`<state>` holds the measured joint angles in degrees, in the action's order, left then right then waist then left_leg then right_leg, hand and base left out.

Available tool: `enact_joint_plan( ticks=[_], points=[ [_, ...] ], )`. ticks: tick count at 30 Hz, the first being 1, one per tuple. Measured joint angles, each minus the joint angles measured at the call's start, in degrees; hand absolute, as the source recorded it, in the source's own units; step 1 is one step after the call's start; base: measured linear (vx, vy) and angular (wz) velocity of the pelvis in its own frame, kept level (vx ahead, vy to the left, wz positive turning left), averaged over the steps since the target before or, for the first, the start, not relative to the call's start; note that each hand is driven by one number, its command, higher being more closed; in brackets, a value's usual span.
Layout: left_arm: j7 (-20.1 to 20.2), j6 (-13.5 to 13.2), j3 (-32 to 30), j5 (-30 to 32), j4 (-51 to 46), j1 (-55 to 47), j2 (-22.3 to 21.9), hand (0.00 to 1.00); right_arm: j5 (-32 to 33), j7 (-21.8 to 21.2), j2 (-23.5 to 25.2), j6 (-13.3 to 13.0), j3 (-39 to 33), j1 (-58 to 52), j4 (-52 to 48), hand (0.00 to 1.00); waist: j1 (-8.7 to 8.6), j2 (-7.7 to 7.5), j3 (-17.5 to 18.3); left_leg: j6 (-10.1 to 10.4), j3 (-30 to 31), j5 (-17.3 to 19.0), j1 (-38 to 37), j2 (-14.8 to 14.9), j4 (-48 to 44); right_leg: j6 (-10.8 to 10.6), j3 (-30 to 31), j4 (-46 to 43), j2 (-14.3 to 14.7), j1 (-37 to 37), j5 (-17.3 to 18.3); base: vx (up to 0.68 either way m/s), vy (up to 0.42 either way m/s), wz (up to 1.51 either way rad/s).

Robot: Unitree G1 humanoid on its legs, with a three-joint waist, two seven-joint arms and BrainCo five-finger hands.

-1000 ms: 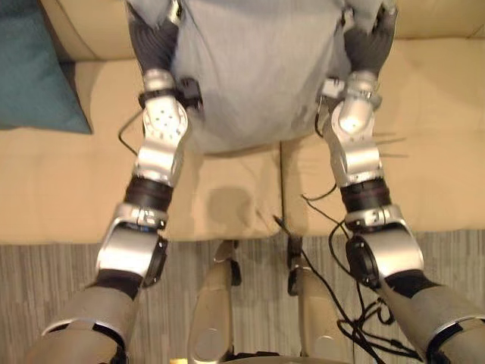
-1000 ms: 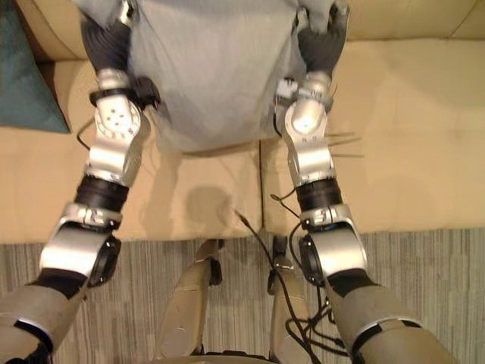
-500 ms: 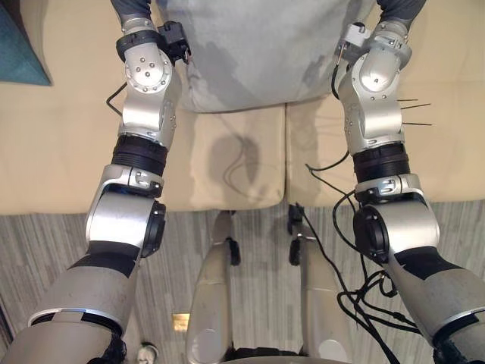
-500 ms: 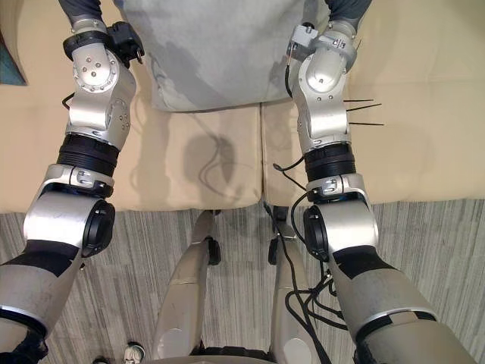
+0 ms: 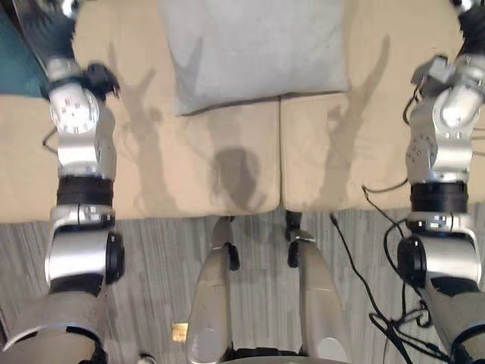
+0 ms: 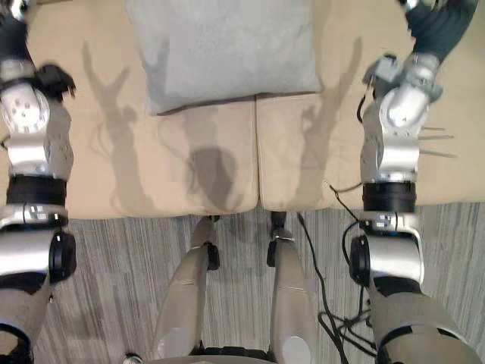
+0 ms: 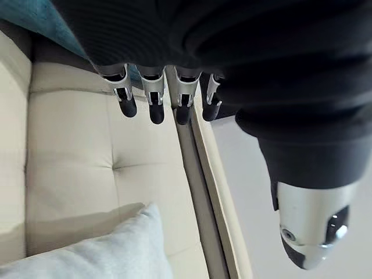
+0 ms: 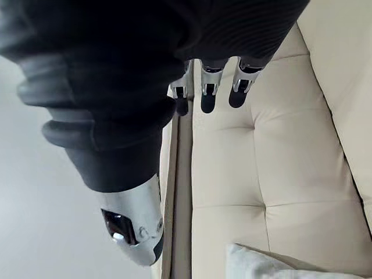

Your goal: Pick up cushions and gather them together orderly.

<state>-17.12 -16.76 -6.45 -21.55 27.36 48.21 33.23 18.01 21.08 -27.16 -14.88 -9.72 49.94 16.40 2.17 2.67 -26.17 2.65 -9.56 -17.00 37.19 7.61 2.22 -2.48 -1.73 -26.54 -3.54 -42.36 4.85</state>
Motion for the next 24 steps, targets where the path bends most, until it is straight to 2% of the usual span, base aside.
enact_joint_plan(
  ticks=[1,4,5,7,9,11,12,16,19,24],
  points=[
    [0.75,-0.08,-0.65,-0.32,-1.59,-3.06,-0.88,0.00,0.14,-0.76,-0.02,-0.07,0.02,-2.69,-1.44,0.00,0.04,-0.01,0.01,-0.20,-0.04,0.28,-0.35,-0.01,-0.55,-0.04,-0.06,0.25,-0.09,0.80,0.16,0.00,-0.069,0.03],
    [3.47,-0.14,-1.55,-0.36,-7.68,-19.84,-8.66,0.00,0.39,-4.39,1.46,-0.09,0.28,-18.77,-6.26,0.00,0.14,-0.11,0.27,-0.66,0.22,2.76,-4.03,-0.21,-2.71,-0.27,-1.25,1.17,-0.67,6.37,1.31,0.02,-0.069,0.15],
    [5.24,-0.12,-1.31,-0.16,-9.21,-28.42,-12.93,0.00,-0.29,-6.10,3.85,-0.08,0.73,-26.20,-6.86,0.00,0.28,-0.50,2.04,-0.63,0.00,3.81,-5.18,-0.03,-3.33,-0.23,-1.49,2.21,-0.66,8.31,1.61,0.05,-0.060,0.11],
    [7.57,0.28,0.17,0.28,-9.29,-39.19,-18.06,0.00,-2.09,-8.55,7.55,0.03,1.29,-35.90,-6.61,0.00,0.38,-0.67,3.64,0.07,-0.04,4.56,-8.06,0.04,-2.89,-0.13,-1.89,4.09,-0.74,12.06,1.92,0.08,-0.043,0.12],
    [10.00,0.84,1.91,2.28,-7.96,-47.48,-21.31,0.00,-5.63,-10.52,11.28,0.25,1.60,-43.86,-4.57,0.00,0.47,-0.84,5.42,0.54,-0.11,4.93,-11.20,0.03,-1.95,-0.03,-2.45,6.23,-0.76,15.94,2.49,0.10,-0.024,0.12],
    [12.47,1.46,2.53,4.45,-3.66,-52.31,-22.43,0.00,-9.23,-12.29,13.93,0.68,1.74,-48.65,0.64,0.00,0.32,-1.02,7.57,0.67,0.02,5.15,-13.97,-0.05,-1.30,-0.15,-2.84,8.23,-0.67,19.36,2.56,0.12,-0.018,0.08],
    [13.76,2.29,2.35,6.06,1.36,-54.48,-23.05,0.00,-11.98,-13.25,15.10,1.68,1.73,-51.43,5.77,0.00,0.29,-1.02,9.75,0.36,0.10,5.39,-16.05,-0.52,-0.66,-0.37,-2.99,9.62,-0.67,21.96,2.56,0.14,-0.006,0.06],
    [15.93,4.15,0.42,12.17,14.35,-57.47,-23.41,0.00,-17.88,-15.21,16.29,3.64,1.11,-55.94,20.14,0.00,0.13,-1.21,13.88,0.52,0.06,6.24,-22.90,-0.94,1.02,-1.16,-3.01,14.04,-0.60,29.42,2.08,0.11,-0.003,-0.02],
    [16.01,5.31,-1.05,15.56,19.62,-58.56,-23.57,0.00,-20.47,-16.26,16.58,4.29,-0.37,-58.52,25.72,0.00,-0.14,-1.36,15.42,0.51,-0.01,6.23,-27.73,-1.43,3.08,-1.43,-2.97,16.15,-0.61,34.10,1.96,0.10,0.003,-0.02],
    [17.02,5.62,-1.00,17.63,22.04,-58.16,-23.57,0.00,-20.89,-16.34,16.73,5.38,-1.06,-57.63,29.55,0.00,-0.57,-2.52,15.71,0.31,-1.88,6.08,-29.22,-1.55,3.03,-1.99,-0.94,16.65,-0.54,34.76,0.83,0.02,0.008,-0.19]
  ],
)
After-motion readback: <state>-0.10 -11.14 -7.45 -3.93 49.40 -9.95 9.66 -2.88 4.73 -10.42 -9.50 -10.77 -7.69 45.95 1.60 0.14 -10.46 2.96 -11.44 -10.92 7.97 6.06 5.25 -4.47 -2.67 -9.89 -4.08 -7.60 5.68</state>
